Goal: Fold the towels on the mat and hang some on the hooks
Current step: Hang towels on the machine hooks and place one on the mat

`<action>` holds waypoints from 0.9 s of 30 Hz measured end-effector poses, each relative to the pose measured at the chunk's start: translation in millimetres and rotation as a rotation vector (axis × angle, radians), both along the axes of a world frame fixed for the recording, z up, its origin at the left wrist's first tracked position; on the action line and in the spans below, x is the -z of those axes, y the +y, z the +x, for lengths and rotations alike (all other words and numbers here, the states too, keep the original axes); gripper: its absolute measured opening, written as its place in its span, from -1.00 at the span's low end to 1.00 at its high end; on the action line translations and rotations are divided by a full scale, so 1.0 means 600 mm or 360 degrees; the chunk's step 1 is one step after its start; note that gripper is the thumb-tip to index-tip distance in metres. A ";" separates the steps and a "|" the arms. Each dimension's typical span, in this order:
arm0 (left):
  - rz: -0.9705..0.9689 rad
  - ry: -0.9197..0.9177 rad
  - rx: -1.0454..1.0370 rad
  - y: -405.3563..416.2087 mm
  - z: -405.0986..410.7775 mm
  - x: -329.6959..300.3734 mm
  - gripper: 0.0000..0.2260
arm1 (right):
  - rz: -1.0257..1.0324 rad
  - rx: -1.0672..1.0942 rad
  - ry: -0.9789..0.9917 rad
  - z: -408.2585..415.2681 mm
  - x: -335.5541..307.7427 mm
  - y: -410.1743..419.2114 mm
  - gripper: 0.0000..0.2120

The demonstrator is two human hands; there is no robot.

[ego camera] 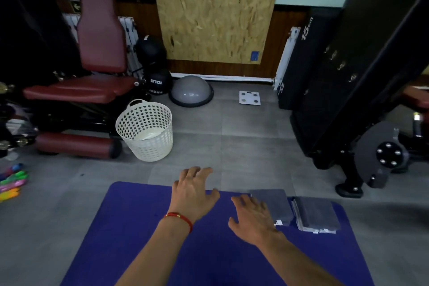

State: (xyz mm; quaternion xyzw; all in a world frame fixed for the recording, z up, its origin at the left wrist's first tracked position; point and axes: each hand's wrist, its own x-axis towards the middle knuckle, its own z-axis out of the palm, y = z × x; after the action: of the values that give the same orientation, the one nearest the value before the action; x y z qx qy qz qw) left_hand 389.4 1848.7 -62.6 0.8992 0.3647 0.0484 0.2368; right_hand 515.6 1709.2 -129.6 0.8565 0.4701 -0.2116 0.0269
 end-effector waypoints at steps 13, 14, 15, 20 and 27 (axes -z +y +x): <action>0.0105 0.0160 0.0228 0.393 0.198 0.063 -0.31 | -0.0028 0.0181 0.0079 0.190 0.069 0.325 -0.33; 0.0099 0.0171 0.0237 0.425 0.238 0.075 -0.31 | -0.0023 0.0194 0.0082 0.229 0.087 0.355 -0.34; 0.0107 0.0175 0.0245 0.459 0.283 0.088 -0.30 | -0.0005 0.0198 0.0078 0.273 0.110 0.390 -0.35; 0.0105 0.0303 0.0248 0.635 0.560 0.181 -0.26 | -0.0052 0.0239 0.0232 0.523 0.228 0.599 -0.30; -0.0030 0.0258 0.0280 0.829 0.901 0.174 -0.28 | -0.0104 0.0203 0.0216 0.837 0.242 0.840 -0.23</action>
State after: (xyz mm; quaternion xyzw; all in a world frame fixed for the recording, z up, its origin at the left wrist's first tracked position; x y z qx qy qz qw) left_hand 929.8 2346.3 -167.3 0.9265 0.3027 -0.0489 0.2184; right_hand 1017.9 2213.1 -274.9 0.8669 0.4083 -0.2859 0.0095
